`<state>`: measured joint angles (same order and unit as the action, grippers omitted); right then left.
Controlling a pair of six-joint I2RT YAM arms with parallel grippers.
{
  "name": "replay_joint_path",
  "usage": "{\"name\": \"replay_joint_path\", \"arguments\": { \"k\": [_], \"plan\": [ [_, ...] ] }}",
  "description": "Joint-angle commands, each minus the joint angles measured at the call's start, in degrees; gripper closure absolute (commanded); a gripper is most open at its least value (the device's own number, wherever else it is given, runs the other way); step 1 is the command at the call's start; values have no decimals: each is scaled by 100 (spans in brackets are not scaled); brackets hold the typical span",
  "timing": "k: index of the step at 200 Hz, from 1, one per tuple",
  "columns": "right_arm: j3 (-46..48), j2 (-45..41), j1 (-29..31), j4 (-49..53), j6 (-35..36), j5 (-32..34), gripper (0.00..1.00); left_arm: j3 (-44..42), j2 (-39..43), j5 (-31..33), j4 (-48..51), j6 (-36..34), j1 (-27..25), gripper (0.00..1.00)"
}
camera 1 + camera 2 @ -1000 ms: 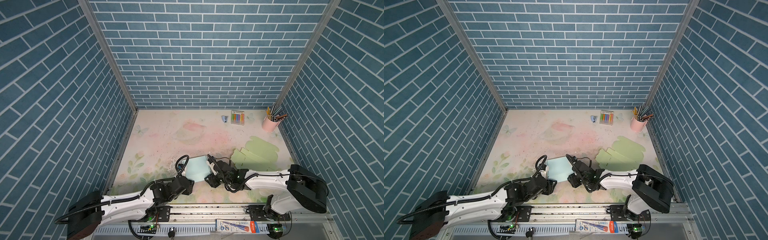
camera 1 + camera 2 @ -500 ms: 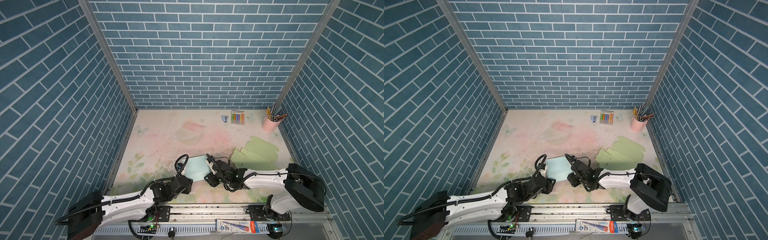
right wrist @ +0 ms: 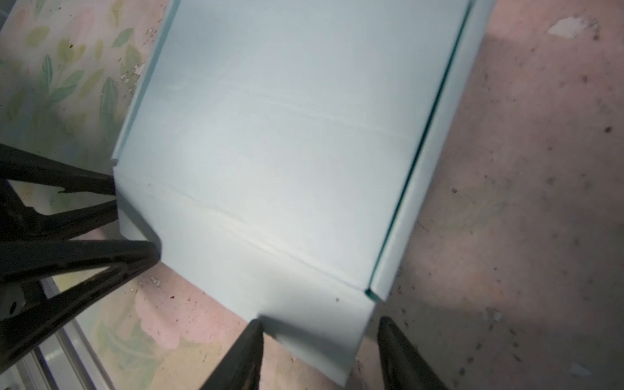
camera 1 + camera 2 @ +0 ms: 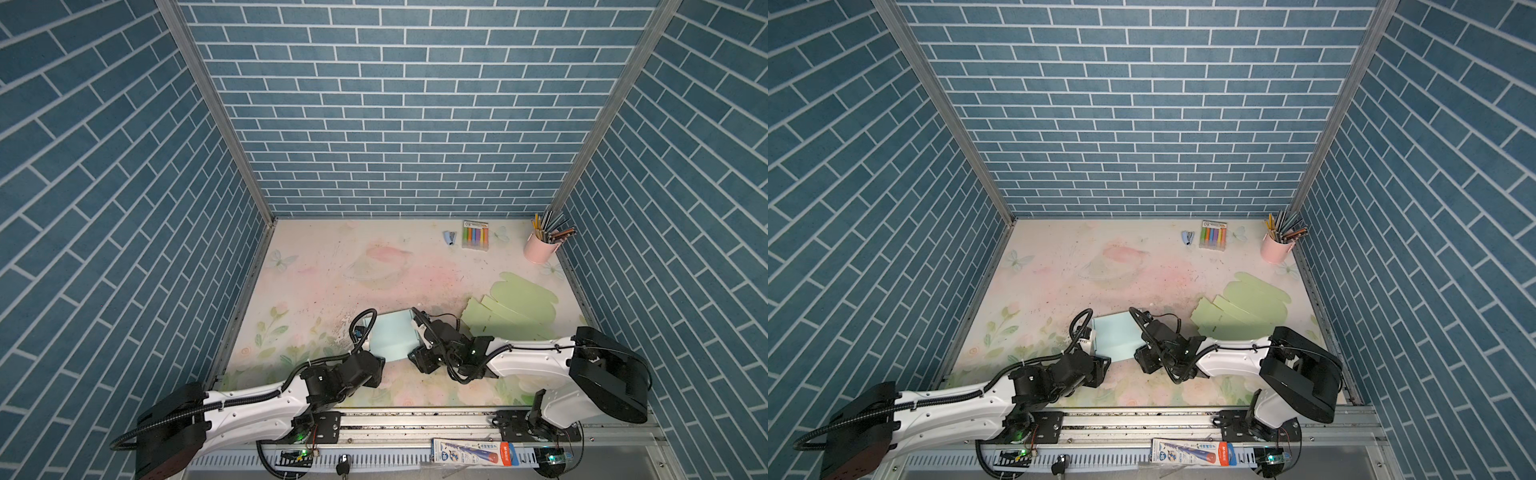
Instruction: Fold the paper box
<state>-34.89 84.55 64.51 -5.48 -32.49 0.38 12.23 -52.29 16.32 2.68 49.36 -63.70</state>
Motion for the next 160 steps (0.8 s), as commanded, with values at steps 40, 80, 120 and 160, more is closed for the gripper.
{"name": "replay_joint_path", "arguments": {
  "k": [40,80,120,160],
  "plan": [
    [-96,-543,-117,384,88,201,38,-96,137,135,40,-94,109,50],
    [-511,-461,-412,427,556,93,37,-109,113,117,14,-118,145,50],
    [-1345,166,-931,517,1285,-225,35,-106,66,101,7,-146,199,50],
    [-2228,1130,-1160,656,1761,-573,35,-124,26,65,-48,-172,244,50]
  ]
}}
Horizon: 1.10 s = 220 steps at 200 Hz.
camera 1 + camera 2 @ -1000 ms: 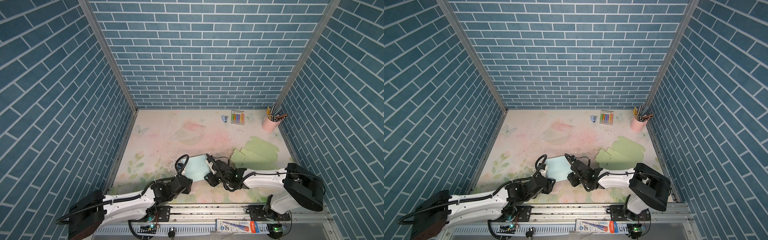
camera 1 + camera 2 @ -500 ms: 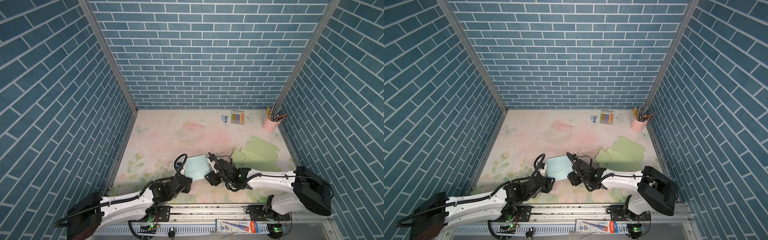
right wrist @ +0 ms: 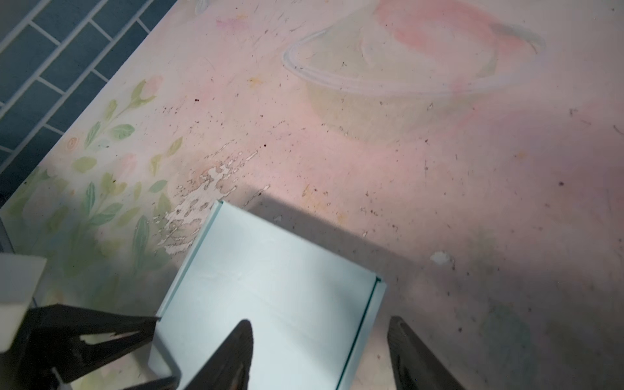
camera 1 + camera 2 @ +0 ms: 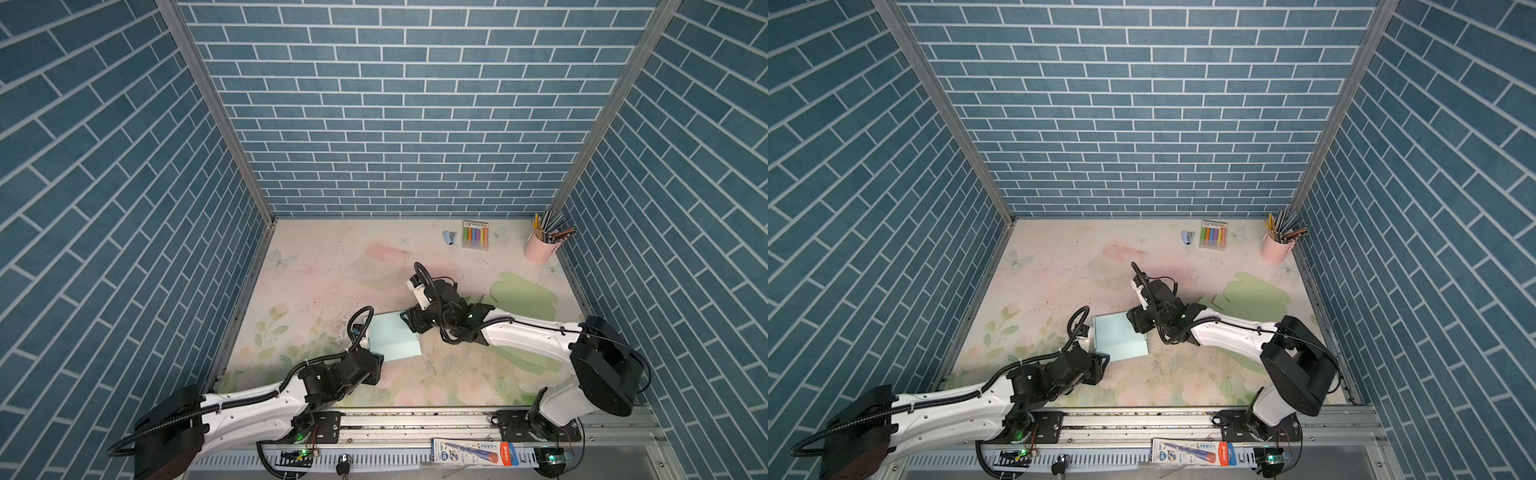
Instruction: Fold the paper box
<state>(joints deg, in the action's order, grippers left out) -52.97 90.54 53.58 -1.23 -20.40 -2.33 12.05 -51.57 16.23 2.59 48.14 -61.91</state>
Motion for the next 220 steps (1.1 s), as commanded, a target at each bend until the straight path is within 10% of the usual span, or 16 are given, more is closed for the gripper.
{"name": "replay_joint_path", "arguments": {
  "k": [1,220],
  "plan": [
    [-436,555,-67,235,563,-307,35,-107,-46,73,-35,-50,69,50],
    [-765,1811,-84,605,1135,-1061,46,-150,-696,33,-704,-715,614,54]
  ]
}}
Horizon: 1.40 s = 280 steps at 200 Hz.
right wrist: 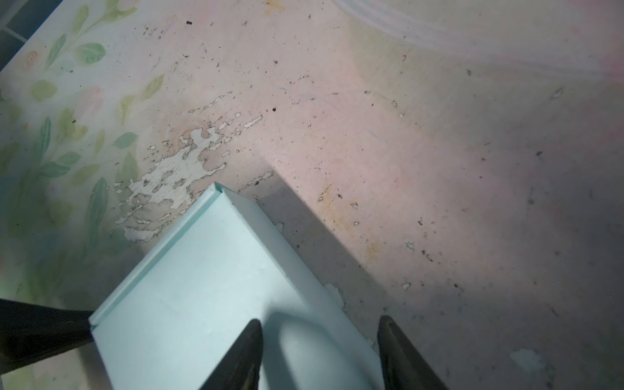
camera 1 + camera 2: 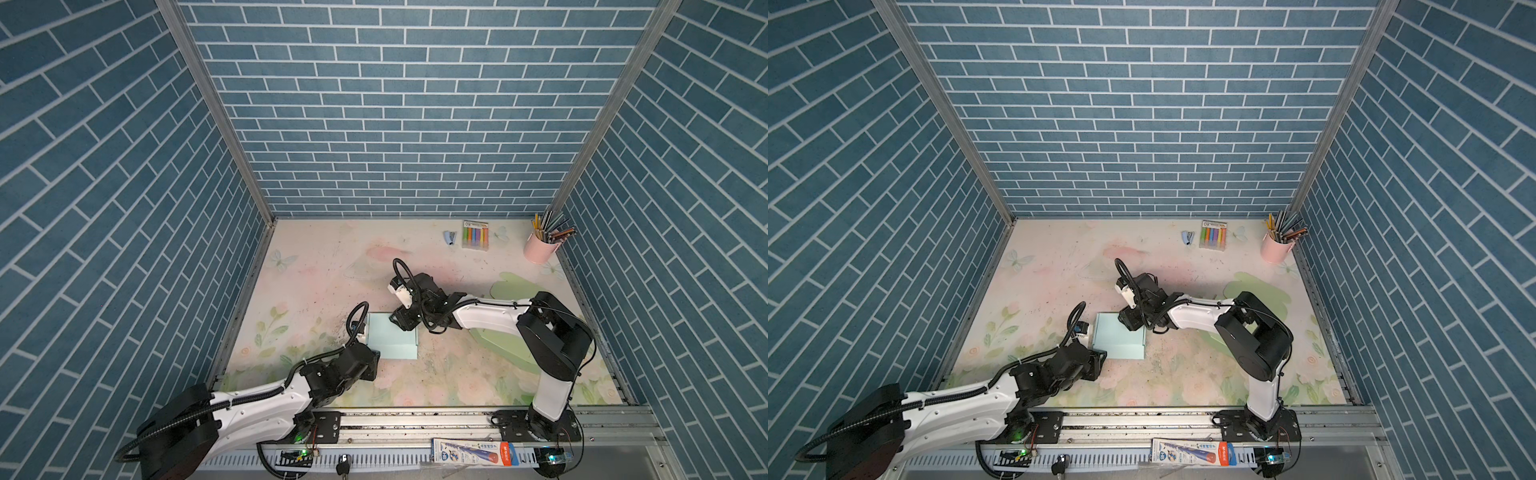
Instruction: Fold the paper box
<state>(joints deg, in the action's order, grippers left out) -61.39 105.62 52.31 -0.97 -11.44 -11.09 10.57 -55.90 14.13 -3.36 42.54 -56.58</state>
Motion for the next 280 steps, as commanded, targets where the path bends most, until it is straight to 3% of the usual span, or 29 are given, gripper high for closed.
{"name": "replay_joint_path", "arguments": {
  "k": [1,57,85,112,172,217,245,266,280],
  "plan": [
    [80,302,47,580,239,-188,46,3,-272,246,-116,-162,83,54],
    [59,313,44,598,274,-231,48,89,-571,383,-208,-247,88,53],
    [74,211,29,582,252,-188,48,111,-488,450,-160,-238,99,42],
    [73,126,-35,531,170,-132,48,216,-414,417,47,-274,112,40],
    [-6,-210,-246,334,-5,-166,44,467,690,345,917,-175,113,31],
    [0,-467,-429,292,-123,-203,38,893,799,-99,1281,-395,62,35],
    [135,-551,-792,203,-198,-541,32,857,454,-471,696,-280,-457,44],
    [129,-528,-892,148,-196,-812,29,1026,-108,-358,429,-137,-1040,44],
    [190,-424,-1005,-62,-279,-1367,29,1140,-580,-310,179,-74,-1293,44]
  ]
}}
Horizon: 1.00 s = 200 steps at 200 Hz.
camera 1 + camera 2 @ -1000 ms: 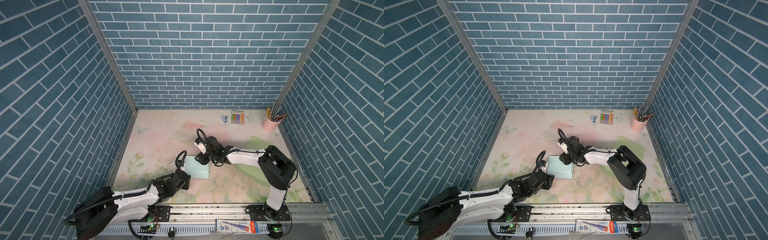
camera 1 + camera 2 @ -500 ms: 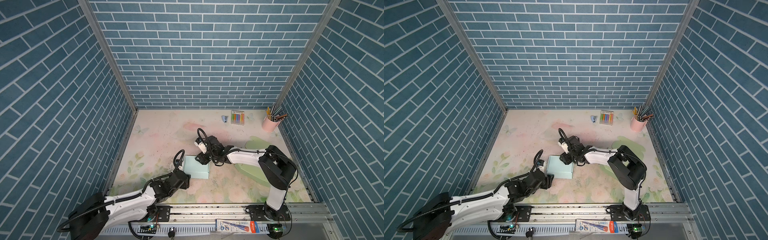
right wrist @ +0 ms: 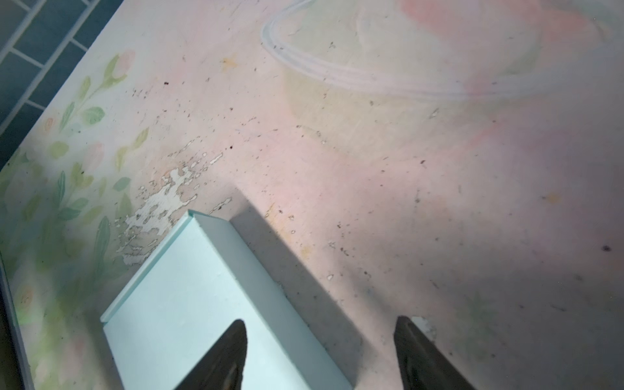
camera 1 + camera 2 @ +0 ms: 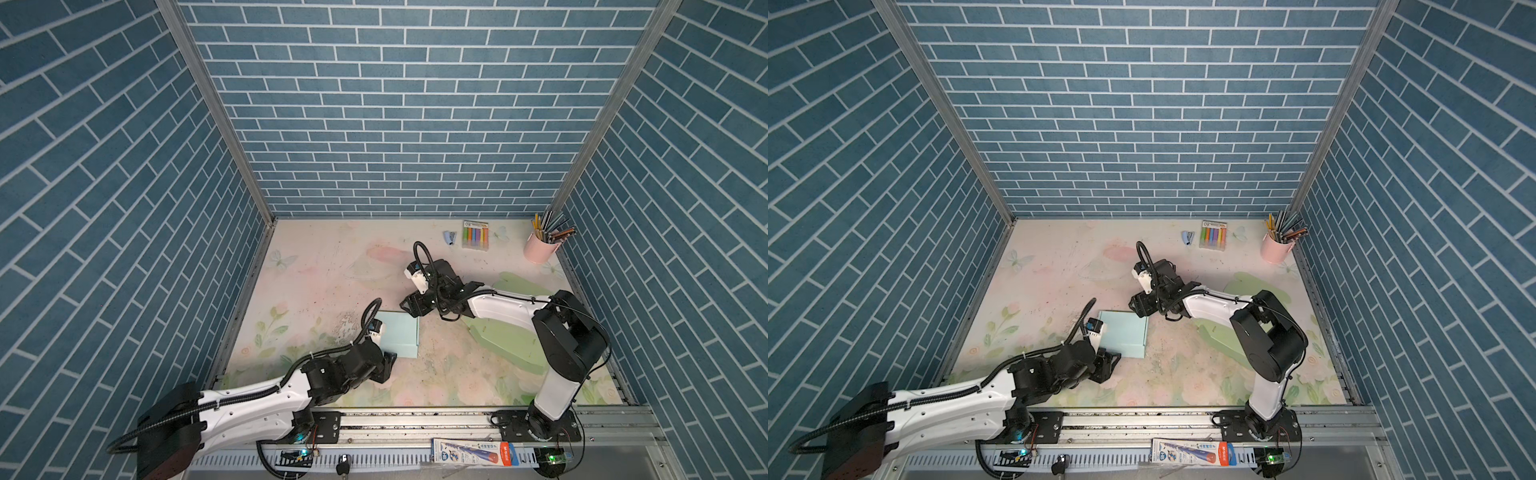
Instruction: Fold the paper box
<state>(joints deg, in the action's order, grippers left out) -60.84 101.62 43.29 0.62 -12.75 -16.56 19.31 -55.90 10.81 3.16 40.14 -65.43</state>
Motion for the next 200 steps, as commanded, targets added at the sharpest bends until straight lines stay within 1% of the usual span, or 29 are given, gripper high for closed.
{"name": "replay_joint_path", "arguments": {
  "k": [1,11,35,72,112,130,177,200],
  "plan": [
    [144,-13,-111,-239,-157,-853,29,275,-615,20,-495,172,-421,44],
    [202,76,-187,-435,-254,-1151,28,337,-959,-7,-749,216,-524,45],
    [225,237,-199,-475,-277,-1274,27,514,-1552,54,-1107,257,-593,48],
    [337,306,-198,-519,-263,-1407,28,796,-1968,359,-1008,149,-516,54],
    [535,320,-200,-757,-363,-1750,32,819,-2264,342,-1019,62,-285,61],
    [616,354,-172,-839,-340,-2044,35,758,-2314,361,-1062,48,-176,62],
    [1001,336,-1,-1003,-335,-2261,39,507,-2443,286,-1374,-58,123,64],
    [1266,336,85,-1244,-496,-2418,40,466,-2446,314,-1397,-109,162,64]
  ]
}}
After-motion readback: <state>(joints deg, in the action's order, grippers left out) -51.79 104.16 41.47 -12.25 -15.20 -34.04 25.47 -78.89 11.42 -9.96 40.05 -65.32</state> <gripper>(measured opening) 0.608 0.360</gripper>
